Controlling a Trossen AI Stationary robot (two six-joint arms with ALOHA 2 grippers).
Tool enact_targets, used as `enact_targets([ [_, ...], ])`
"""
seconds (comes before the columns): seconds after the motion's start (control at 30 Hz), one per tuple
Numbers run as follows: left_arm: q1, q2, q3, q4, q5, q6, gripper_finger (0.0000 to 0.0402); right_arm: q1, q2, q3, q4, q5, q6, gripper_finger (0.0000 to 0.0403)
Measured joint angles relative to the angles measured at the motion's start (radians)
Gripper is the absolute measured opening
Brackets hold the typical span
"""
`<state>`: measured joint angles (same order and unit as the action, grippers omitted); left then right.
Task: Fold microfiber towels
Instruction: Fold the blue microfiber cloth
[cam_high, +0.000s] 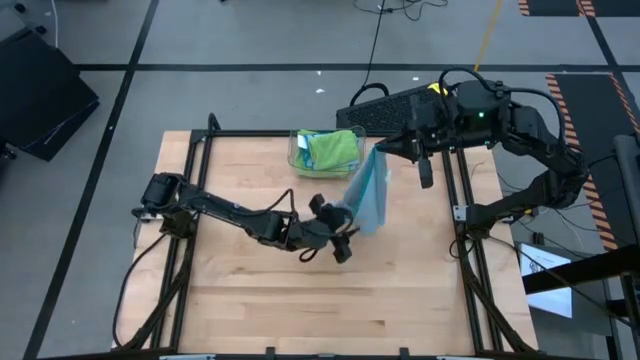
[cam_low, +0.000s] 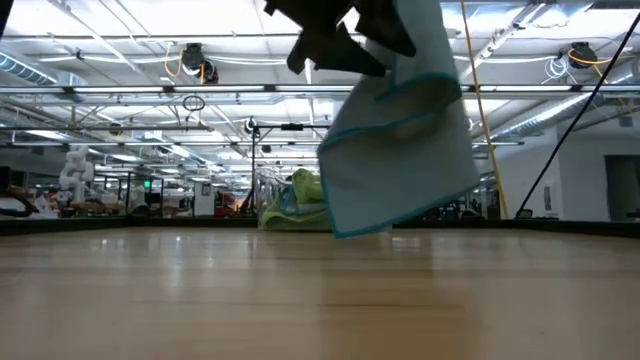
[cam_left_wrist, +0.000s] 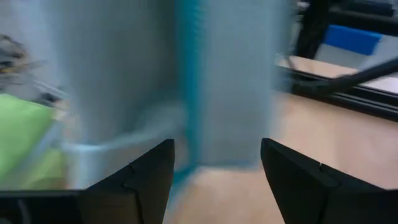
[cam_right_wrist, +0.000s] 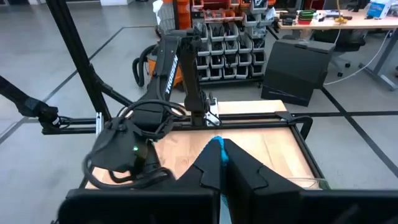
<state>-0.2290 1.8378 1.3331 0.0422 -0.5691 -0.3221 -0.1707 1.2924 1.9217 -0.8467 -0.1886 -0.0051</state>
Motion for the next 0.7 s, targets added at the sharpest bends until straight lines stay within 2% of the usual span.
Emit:
enact_targets([
  [0.13,0.028,0.0,0.0,0.007,-0.018,0.037,0.0241,0.0,0.001,0.0,0.004,0.0,0.0,0.0],
  [0.27,0.053,0.0,0.0,0.021,0.038,0.04,0.0241,0.0,0.001,0.0,0.005,-0.025,-0.002,0.0],
  [0.37,0.088,0.0,0.0,0.061,0.128,0.064,0.0241,0.0,0.001,0.0,0.005,-0.057,-0.028,0.0],
  [0.53,0.148,0.0,0.0,0.161,0.337,0.084,0.0241,0.0,0.002,0.0,0.005,-0.075,-0.052,0.0],
  [0.7,0.181,0.0,0.0,0.165,0.42,0.093,0.0241,0.0,0.002,0.0,0.005,-0.076,-0.064,0.0],
])
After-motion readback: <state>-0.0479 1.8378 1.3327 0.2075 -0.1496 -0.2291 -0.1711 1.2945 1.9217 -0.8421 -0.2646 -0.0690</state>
